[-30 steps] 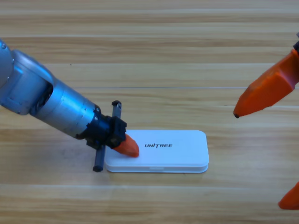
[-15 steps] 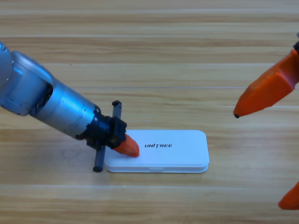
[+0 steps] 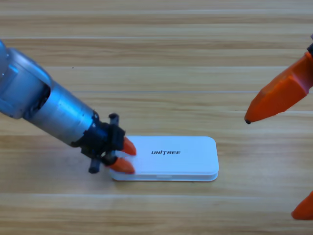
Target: Clean up eraser and pencils
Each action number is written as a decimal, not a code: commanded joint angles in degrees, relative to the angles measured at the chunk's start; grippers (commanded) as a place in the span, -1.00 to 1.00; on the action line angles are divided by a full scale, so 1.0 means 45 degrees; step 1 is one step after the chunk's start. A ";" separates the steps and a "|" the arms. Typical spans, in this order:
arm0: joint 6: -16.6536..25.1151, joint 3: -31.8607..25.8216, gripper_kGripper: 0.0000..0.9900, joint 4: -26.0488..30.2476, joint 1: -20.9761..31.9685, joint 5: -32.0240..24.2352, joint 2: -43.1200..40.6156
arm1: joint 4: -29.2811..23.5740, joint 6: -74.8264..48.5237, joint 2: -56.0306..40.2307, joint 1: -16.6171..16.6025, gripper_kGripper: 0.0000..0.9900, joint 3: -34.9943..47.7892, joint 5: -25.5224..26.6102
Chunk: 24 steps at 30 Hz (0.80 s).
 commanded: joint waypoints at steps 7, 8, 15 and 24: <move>-0.0511 -0.2606 1.00 0.5289 -0.0124 0.0179 -0.4258 | -0.0193 0.0037 0.0344 0.0070 1.00 0.0468 0.0129; -0.0589 -0.2958 1.00 0.5835 -0.0183 0.0179 -0.4668 | -0.0193 0.0018 0.0344 0.0070 1.00 0.0468 0.0129; -0.1605 -0.4637 1.00 0.8472 -0.1140 -0.0172 -0.6758 | -0.0193 0.0037 0.0363 0.0070 1.00 0.0488 0.0129; -0.2366 -0.5087 1.00 0.8335 -0.2917 -0.0934 -0.6777 | -0.0193 0.0018 0.0363 0.0070 1.00 0.0488 0.0129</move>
